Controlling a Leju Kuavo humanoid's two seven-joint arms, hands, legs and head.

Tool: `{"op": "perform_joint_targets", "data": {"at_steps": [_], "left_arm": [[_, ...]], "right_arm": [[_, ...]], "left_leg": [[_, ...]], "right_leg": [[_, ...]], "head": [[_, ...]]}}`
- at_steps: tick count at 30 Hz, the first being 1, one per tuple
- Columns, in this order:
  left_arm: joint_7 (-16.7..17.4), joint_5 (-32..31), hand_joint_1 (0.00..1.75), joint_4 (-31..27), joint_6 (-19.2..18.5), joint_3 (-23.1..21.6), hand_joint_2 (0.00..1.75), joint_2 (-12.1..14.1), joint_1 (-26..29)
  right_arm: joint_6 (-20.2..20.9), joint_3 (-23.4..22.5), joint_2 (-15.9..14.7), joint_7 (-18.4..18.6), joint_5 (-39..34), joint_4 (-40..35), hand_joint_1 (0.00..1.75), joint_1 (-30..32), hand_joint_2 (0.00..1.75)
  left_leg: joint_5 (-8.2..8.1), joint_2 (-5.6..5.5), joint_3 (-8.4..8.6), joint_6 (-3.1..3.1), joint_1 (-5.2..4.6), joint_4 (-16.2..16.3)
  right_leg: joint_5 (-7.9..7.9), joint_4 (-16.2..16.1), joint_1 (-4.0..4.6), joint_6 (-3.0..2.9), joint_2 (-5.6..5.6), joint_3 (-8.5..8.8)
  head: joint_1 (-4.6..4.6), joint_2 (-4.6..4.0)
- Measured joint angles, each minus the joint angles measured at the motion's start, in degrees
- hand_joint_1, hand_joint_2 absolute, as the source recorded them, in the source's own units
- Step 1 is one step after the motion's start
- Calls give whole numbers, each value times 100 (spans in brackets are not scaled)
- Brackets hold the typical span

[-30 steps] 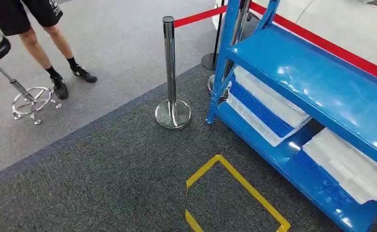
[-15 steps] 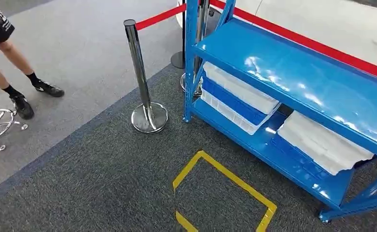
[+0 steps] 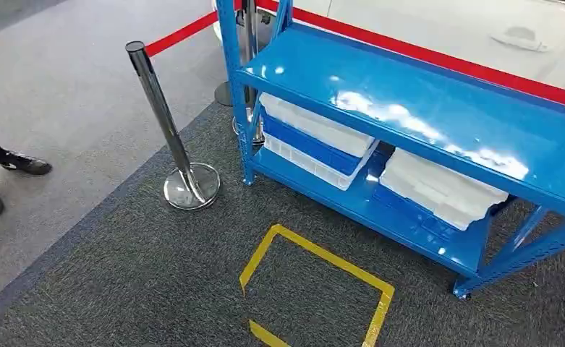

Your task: Take the parts from the cabinet and place them on the table.

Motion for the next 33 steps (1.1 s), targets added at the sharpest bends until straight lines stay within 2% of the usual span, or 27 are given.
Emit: {"op": "perform_joint_targets", "data": {"at_steps": [1, 2, 3, 4, 5, 6, 7, 9, 10, 11, 12, 14, 15, 16, 17, 18, 20, 21, 22, 23, 24, 25, 26, 30, 31, 32, 33], "left_arm": [[0, -4, 0, 2, 0, 0, 0, 2, -9], [0, -9, 0, 2, 0, 0, 0, 2, -9], [11, -22, 0, 2, 0, 0, 0, 2, -3], [28, -42, 0, 2, 0, 0, 0, 2, 13], [54, -76, 0, 2, -2, 0, 0, 2, 24], [78, -96, 0, 2, -2, 0, 0, 6, 33], [90, -138, 0, 2, 2, 0, 0, 11, 33], [105, -199, 0, 2, 93, -4, 0, 22, 17], [107, -212, 0, 2, 138, -7, 0, 41, 17], [109, -269, 0, 4, 181, -24, 0, 68, 20], [109, -323, 0, 4, 225, -55, 0, 74, -1], [105, -383, 0, 4, 280, -133, 0, 109, -29], [85, -387, 0, 4, 291, -144, 0, 114, -40], [48, -391, 0, 2, 291, -144, 0, 112, -54], [17, -387, 0, 2, 291, -151, 0, 114, -58], [4, -363, 0, 2, 271, -155, 0, 114, -51], [4, -288, 0, 2, 194, -155, 0, 114, -31], [7, -242, 0, 2, 170, -155, 0, 114, -32], [7, -227, 0, 2, 162, -155, 0, 114, -39], [7, -205, 0, 2, 153, -155, 0, 114, -50], [7, -197, 0, 2, 151, -155, 0, 114, -55], [7, -190, 0, 2, 142, -155, 0, 114, -54], [7, -184, 0, 2, 138, -155, 0, 116, -49], [41, -140, 0, 2, 103, -153, 0, 111, -97], [44, -131, 0, 0, 87, -153, 0, 111, -104], [42, -114, 0, 0, 70, -153, 0, 111, -100], [33, -76, 0, 0, 48, -153, 0, 109, -92]], "right_arm": [[0, 0, 17, 7, -2, 0, 0, 1, 0], [-2, 0, 26, 35, -4, 0, 0, -5, 0], [-2, 0, 28, 77, -20, -2, 0, -14, 0], [-4, -2, 43, 105, -41, -4, 0, -28, 0], [-4, -4, 61, 127, -70, -15, 0, -31, 0], [-7, -9, 76, 146, -98, -20, 0, -31, 0], [-9, -15, 92, 157, -122, -33, 0, -31, 0], [-20, -45, 137, 166, -183, -65, 0, -37, 0], [-22, -63, 166, 185, -214, -83, 0, -39, 0], [-39, -81, 212, 216, -229, -94, 0, -63, 0], [-57, -98, 214, 269, -238, -109, 0, -74, 0], [-72, -142, 238, 378, -262, -127, 0, -46, 0], [-77, -166, 249, 409, -269, -129, 0, -30, 0], [-79, -184, 258, 448, -271, -135, 0, -19, 0], [-68, -192, 273, 461, -269, -160, 0, -16, 0], [-61, -192, 278, 463, -262, -175, 0, -33, 0], [-61, -197, 280, 450, -203, -203, 0, -53, 0], [-63, -197, 280, 435, -168, -219, 0, -50, 0], [-63, -197, 280, 415, -155, -227, 0, -45, 0], [-68, -197, 280, 404, -153, -234, 0, -30, 0], [-70, -197, 278, 398, -151, -240, 0, -18, 0], [-70, -197, 275, 391, -142, -245, 0, -18, 0], [-70, -197, 275, 376, -118, -256, 0, -29, 0], [-81, -195, 267, 184, 13, -291, 0, 18, 0], [-87, -192, 260, 142, 39, -295, 0, 18, 0], [-85, -190, 258, 101, 50, -295, 0, 26, 0], [-85, -190, 249, 74, 70, -295, 0, 20, 0]], "left_leg": [[-103, -267, -36, -25, 24, 113], [-295, -483, -161, -23, 34, 384], [-520, -587, -360, -19, 38, 808], [-728, -638, -602, -21, 28, 1299], [-849, -652, -826, -25, 25, 1720], [-788, -654, -937, -17, 26, 1869], [-584, -661, -899, 1, 25, 1705], [8, -754, -545, 59, 25, 813], [239, -929, -360, 101, 22, 350], [173, -1124, -312, 125, 29, 178], [153, -1088, -277, 106, 19, 108], [162, -990, -272, 138, -24, 111], [195, -931, -254, 170, -3, 45], [239, -828, -213, 202, 42, -17], [249, -782, -198, 253, 38, -48], [243, -708, -198, 272, 21, -47], [220, -533, -190, 280, 3, -39], [208, -455, -185, 272, 2, -35], [194, -394, -173, 259, 3, -33], [177, -344, -156, 249, 6, -29], [145, -280, -119, 223, 14, -23], [112, -221, -79, 188, 17, -13], [92, -167, -93, 155, -5, -25], [74, 20, 8, 12, -14, -51], [7, -56, -15, -27, 21, -24], [-122, -386, -55, -29, 36, 150], [-347, -558, -234, -23, 41, 531]], "right_leg": [[19, -37, -18, -32, 49, 28], [21, -39, -19, -74, 82, 31], [18, -38, -16, -96, 135, 26], [15, -34, -6, -106, 203, 27], [11, -25, 12, -120, 281, 27], [7, -17, 25, -126, 366, 32], [2, -10, 36, -132, 450, 49], [-12, -4, 54, -132, 611, 96], [-19, -3, 53, -122, 682, 104], [-27, 38, 93, -95, 739, 79], [-10, 44, 49, -67, 830, 30], [27, 19, 0, 16, 937, -11], [34, 9, 24, 59, 992, -24], [-14, 94, 22, 65, 823, -24], [-183, 312, 57, 83, 499, -130], [-392, 682, 46, 106, 331, -318], [-761, 1564, -5, 149, 196, -765], [-773, 1774, -32, 175, 176, -878], [-644, 1679, -56, 196, 154, -834], [-456, 1403, -80, 208, 132, -686], [-142, 775, -99, 216, 57, -341], [74, 207, -97, 210, -103, -25], [-58, 96, -21, 157, -277, 28], [-9, 48, 30, -1, -56, -31], [36, -34, -48, -69, 8, 23], [47, -69, -29, -96, 52, 47], [54, -69, -19, -140, 93, 42]], "head": [[2, -2], [0, 0], [2, -2], [0, 0], [0, -2], [0, -2], [0, -2], [0, -2], [0, -2], [7, -2], [0, -2], [-4, 0], [0, -2], [0, -2], [24, -2], [20, -2], [22, -2], [22, -2], [22, -2], [22, -2], [22, -2], [22, -2], [20, -2], [22, -2], [15, 0], [9, -2], [7, 0]]}}
